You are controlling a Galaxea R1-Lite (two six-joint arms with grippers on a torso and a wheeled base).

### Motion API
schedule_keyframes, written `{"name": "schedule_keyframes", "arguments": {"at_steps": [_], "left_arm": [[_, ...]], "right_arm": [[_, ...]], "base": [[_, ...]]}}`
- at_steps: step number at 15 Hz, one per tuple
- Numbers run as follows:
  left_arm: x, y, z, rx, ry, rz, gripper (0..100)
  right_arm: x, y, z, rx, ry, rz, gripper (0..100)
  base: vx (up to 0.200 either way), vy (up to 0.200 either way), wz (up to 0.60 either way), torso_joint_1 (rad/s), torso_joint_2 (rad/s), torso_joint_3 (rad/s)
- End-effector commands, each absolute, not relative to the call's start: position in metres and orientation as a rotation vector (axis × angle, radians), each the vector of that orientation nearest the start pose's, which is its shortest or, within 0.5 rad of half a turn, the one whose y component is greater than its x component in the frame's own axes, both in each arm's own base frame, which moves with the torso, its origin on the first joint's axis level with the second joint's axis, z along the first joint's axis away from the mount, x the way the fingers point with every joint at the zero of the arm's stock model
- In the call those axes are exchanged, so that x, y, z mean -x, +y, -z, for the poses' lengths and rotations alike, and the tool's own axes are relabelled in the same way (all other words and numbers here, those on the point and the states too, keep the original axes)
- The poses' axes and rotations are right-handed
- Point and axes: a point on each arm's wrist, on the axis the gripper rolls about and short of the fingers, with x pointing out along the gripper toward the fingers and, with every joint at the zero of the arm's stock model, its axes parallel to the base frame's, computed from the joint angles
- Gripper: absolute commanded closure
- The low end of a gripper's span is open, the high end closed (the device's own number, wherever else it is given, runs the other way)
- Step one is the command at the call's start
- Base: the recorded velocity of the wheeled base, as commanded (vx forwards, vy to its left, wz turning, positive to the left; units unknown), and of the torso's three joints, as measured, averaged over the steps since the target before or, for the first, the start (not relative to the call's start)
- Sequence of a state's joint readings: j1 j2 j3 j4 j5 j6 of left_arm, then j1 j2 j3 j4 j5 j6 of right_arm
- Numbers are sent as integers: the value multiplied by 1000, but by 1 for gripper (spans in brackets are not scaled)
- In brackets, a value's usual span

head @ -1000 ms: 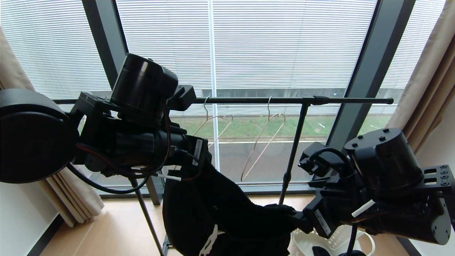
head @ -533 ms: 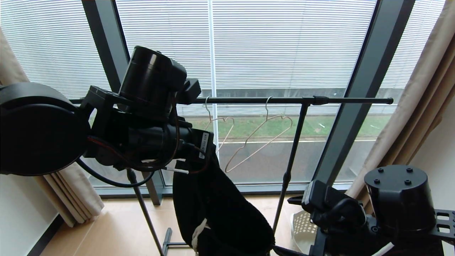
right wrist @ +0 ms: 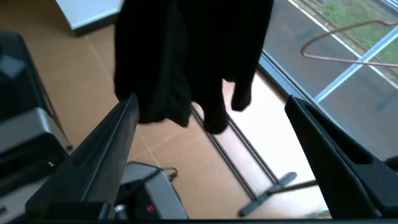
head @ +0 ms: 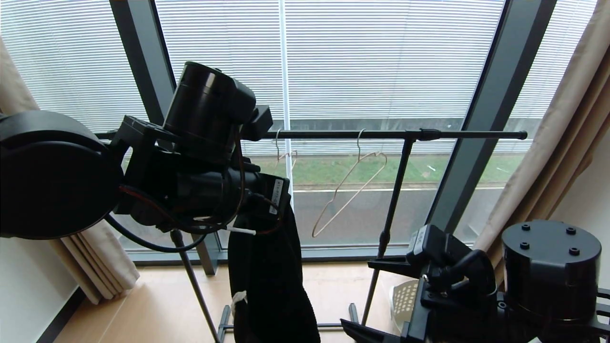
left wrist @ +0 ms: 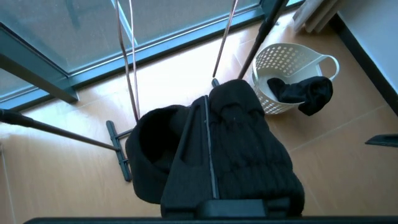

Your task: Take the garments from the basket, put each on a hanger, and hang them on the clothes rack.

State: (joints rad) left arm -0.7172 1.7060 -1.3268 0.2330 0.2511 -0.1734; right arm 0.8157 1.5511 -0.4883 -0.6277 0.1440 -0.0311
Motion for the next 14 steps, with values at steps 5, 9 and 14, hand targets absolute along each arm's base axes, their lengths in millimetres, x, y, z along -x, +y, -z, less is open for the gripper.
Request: {"name": "schedule_keyframes", "arguments": {"at_steps": [5,9,14], "left_arm": [[-235,-204,-238,-138,601,413,100],[-228,-209,-242,-140,591,440,100],[-225,-206,-246,-133,579,442,100]], "right_arm": [[-201,234,-167,146,323,-864,0],[-221,255,-159,171,376,-855,0],[-226,234,-127,204,492,-795,0]], "base": [[0,0,0,0,0,0],[0,0,0,0,0,0],[0,0,0,0,0,0]]}}
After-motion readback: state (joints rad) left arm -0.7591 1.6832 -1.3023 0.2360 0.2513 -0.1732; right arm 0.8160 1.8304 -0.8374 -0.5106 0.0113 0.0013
